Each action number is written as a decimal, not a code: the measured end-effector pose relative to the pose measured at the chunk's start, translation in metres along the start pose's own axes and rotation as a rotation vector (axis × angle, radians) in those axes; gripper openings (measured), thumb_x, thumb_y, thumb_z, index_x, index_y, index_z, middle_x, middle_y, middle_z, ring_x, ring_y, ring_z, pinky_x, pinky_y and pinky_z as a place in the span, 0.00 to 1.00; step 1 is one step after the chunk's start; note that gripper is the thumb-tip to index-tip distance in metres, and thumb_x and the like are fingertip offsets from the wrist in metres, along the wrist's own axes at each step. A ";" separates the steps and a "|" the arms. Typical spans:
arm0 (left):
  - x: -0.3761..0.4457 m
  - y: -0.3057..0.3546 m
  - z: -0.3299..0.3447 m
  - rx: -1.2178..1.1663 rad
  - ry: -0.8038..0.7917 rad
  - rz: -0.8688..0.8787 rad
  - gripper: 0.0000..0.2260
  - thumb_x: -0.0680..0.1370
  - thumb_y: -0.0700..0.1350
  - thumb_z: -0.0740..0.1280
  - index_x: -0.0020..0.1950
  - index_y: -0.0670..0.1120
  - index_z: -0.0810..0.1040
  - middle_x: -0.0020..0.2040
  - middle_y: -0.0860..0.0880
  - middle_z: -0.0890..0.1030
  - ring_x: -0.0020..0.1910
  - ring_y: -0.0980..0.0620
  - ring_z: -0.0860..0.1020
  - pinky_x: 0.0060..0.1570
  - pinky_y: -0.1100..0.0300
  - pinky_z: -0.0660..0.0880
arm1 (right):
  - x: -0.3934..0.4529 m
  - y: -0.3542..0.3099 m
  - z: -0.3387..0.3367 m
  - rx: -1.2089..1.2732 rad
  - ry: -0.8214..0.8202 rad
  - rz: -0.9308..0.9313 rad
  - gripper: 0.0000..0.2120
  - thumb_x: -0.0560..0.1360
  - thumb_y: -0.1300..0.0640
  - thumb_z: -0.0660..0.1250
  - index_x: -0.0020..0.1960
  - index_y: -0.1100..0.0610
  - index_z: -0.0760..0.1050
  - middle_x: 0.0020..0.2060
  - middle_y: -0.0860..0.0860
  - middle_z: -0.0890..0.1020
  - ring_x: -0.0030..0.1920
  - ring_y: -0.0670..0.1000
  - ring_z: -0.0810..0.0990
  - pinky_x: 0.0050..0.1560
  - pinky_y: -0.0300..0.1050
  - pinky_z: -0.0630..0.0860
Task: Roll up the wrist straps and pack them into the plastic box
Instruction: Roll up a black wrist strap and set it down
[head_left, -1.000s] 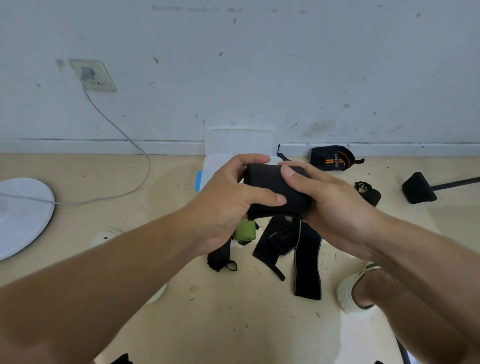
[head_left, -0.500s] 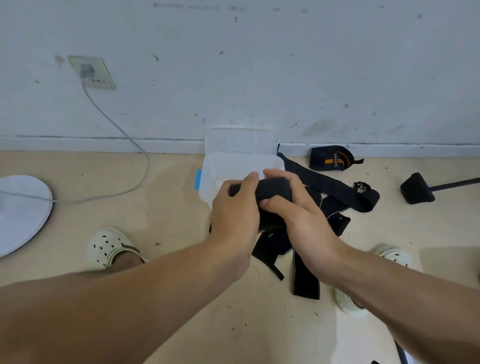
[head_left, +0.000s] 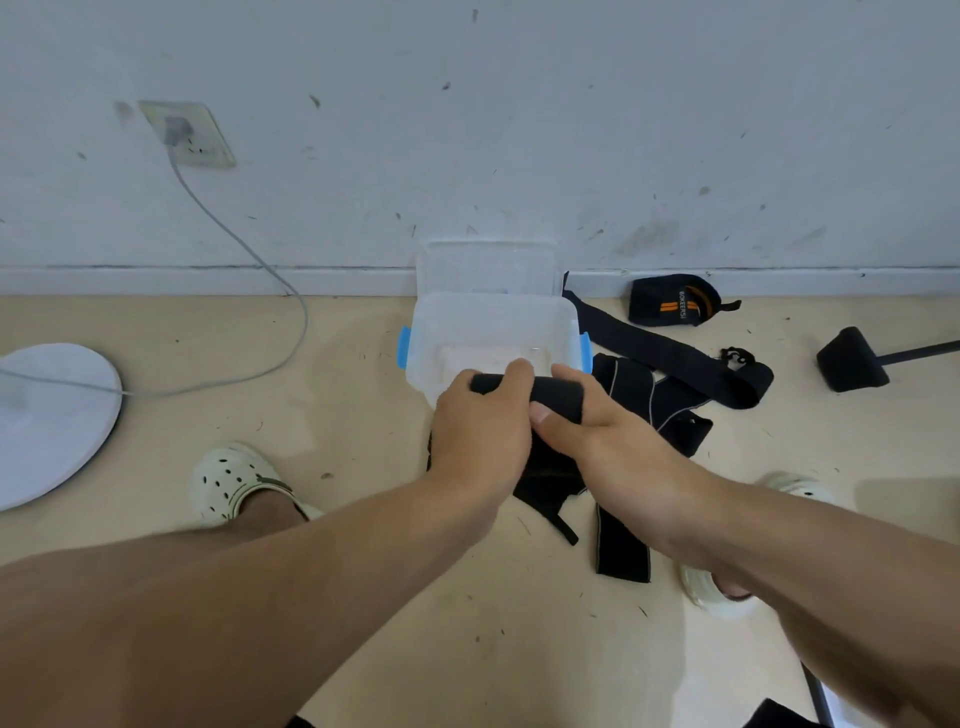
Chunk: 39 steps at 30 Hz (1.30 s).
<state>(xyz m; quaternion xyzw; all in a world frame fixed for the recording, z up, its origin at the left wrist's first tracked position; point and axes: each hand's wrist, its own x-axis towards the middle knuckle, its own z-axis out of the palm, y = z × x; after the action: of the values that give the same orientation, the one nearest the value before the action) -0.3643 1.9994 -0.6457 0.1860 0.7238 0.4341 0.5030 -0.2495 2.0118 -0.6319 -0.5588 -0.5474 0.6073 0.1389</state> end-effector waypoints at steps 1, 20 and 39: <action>0.002 0.000 0.001 0.036 0.006 0.018 0.09 0.81 0.52 0.65 0.47 0.47 0.79 0.41 0.51 0.82 0.41 0.52 0.81 0.34 0.61 0.73 | -0.001 0.003 0.003 0.054 0.030 0.028 0.24 0.84 0.47 0.63 0.79 0.45 0.62 0.57 0.44 0.84 0.57 0.49 0.82 0.61 0.47 0.79; 0.019 0.006 0.006 -0.143 0.084 -0.215 0.16 0.84 0.46 0.53 0.65 0.44 0.75 0.58 0.39 0.81 0.53 0.39 0.82 0.45 0.47 0.82 | 0.008 0.003 -0.010 -0.003 0.106 -0.159 0.26 0.78 0.57 0.75 0.73 0.48 0.72 0.57 0.41 0.84 0.55 0.43 0.85 0.60 0.44 0.82; 0.015 0.036 -0.052 0.571 -0.536 0.541 0.30 0.76 0.50 0.73 0.76 0.65 0.68 0.71 0.67 0.70 0.71 0.66 0.69 0.67 0.69 0.66 | 0.024 -0.018 -0.046 0.282 -0.058 0.118 0.19 0.72 0.55 0.77 0.61 0.61 0.84 0.52 0.54 0.87 0.51 0.52 0.84 0.61 0.51 0.81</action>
<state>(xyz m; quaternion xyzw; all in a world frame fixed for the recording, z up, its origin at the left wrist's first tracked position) -0.4228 2.0069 -0.6185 0.6042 0.5844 0.2698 0.4697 -0.2268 2.0604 -0.6195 -0.5472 -0.4267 0.7011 0.1642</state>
